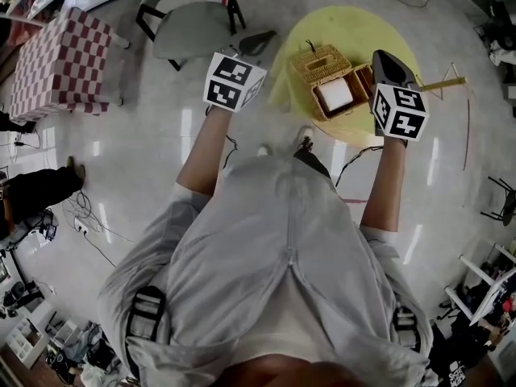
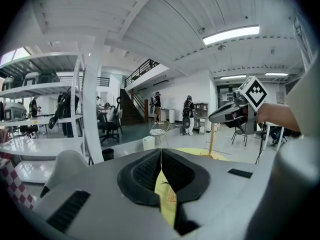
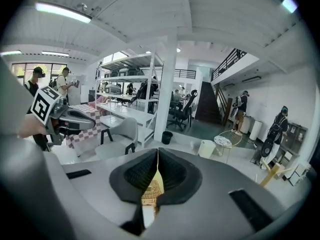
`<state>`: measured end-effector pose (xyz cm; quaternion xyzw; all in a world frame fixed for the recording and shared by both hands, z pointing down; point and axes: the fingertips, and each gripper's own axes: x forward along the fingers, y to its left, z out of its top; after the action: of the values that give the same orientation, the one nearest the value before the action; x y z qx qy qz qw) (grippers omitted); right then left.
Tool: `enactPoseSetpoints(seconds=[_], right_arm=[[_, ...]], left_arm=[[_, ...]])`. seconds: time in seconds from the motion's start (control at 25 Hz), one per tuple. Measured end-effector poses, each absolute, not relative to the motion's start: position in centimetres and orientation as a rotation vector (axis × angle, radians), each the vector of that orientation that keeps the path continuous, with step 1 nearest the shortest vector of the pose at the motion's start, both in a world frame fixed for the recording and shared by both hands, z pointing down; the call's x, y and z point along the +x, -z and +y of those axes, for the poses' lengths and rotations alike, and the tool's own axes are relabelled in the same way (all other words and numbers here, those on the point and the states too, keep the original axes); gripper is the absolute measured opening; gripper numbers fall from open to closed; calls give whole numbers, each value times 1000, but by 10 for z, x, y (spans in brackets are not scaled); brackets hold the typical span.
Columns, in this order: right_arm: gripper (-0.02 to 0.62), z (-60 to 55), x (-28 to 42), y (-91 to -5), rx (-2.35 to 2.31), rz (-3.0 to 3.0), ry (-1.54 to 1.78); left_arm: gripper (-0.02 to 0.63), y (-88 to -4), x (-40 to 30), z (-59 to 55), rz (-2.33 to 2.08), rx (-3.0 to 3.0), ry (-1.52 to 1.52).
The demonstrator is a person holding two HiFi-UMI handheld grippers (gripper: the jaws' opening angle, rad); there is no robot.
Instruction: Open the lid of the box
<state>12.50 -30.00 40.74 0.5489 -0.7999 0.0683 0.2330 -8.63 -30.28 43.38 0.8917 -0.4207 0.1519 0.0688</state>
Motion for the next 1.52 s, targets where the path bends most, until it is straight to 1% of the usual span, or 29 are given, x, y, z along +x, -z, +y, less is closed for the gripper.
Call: enactPoseSetpoints(seconds=[0.44, 0.8, 1.52], right_arm=[[25, -257, 114, -332, 1581, -2274, -15], [24, -249, 109, -310, 1581, -2264, 64], [23, -250, 111, -313, 1532, -2291, 38]], left_arm=[[29, -359, -67, -287, -1236, 2889, -381], [30, -319, -59, -272, -1217, 3005, -357], [31, -320, -49, -271, -1205, 2999, -376]])
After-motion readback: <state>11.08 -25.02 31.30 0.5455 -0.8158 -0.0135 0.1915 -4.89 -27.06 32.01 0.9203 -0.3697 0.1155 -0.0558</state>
